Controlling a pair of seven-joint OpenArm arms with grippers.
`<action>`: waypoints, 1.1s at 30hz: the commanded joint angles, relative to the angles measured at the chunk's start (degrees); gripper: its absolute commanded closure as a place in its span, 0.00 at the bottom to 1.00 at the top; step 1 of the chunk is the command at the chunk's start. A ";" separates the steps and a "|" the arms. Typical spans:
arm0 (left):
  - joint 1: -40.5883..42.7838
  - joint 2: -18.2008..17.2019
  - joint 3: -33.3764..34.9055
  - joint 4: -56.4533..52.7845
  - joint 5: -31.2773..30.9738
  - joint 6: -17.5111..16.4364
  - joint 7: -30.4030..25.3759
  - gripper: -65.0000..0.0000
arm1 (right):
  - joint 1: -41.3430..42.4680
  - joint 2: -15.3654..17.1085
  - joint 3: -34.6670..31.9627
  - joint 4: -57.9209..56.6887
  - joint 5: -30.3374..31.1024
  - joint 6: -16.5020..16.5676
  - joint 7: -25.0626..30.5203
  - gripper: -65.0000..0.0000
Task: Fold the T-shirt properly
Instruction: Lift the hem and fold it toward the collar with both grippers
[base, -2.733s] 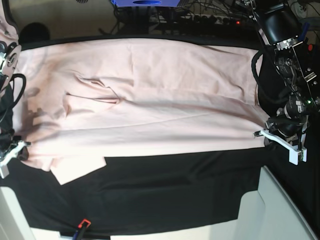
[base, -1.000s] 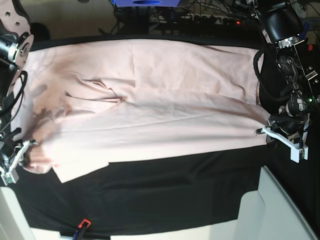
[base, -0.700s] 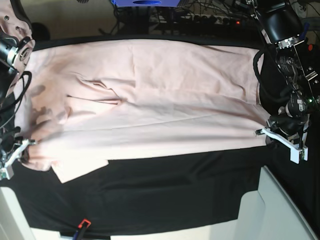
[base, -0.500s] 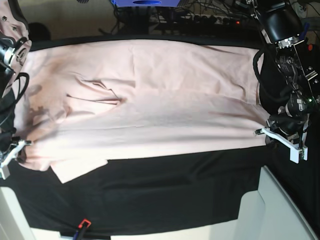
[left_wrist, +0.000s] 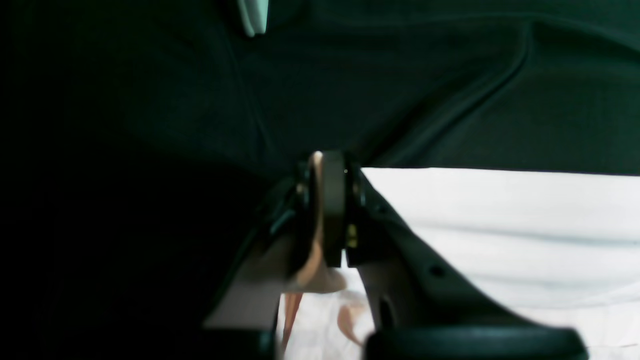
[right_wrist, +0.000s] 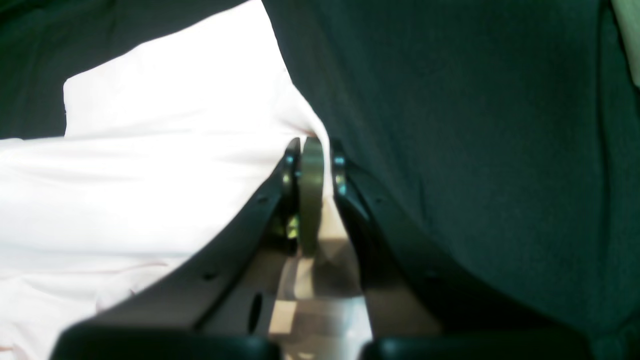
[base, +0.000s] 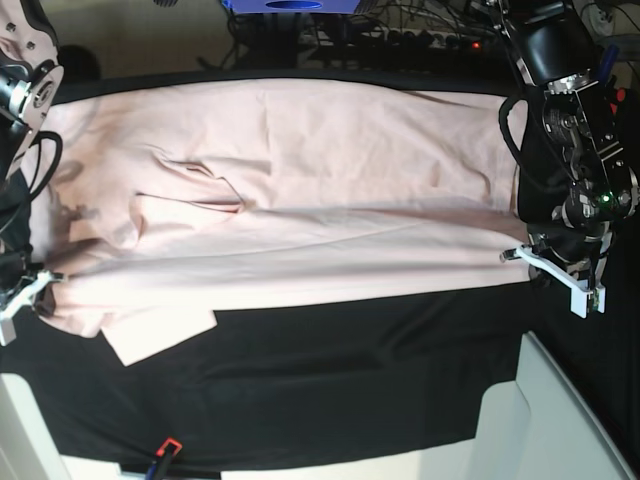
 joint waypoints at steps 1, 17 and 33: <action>-0.72 -1.06 -0.27 0.80 1.06 0.89 -1.52 1.00 | 1.62 1.52 0.51 1.06 0.93 -0.93 1.85 1.00; 1.13 0.09 3.33 -5.09 1.32 1.06 -9.70 1.00 | 0.82 1.61 0.60 1.06 6.38 -0.93 3.35 1.00; 6.40 0.26 3.51 -1.84 1.32 1.06 -9.70 1.00 | -4.19 1.52 0.16 0.98 6.38 -0.93 3.26 1.00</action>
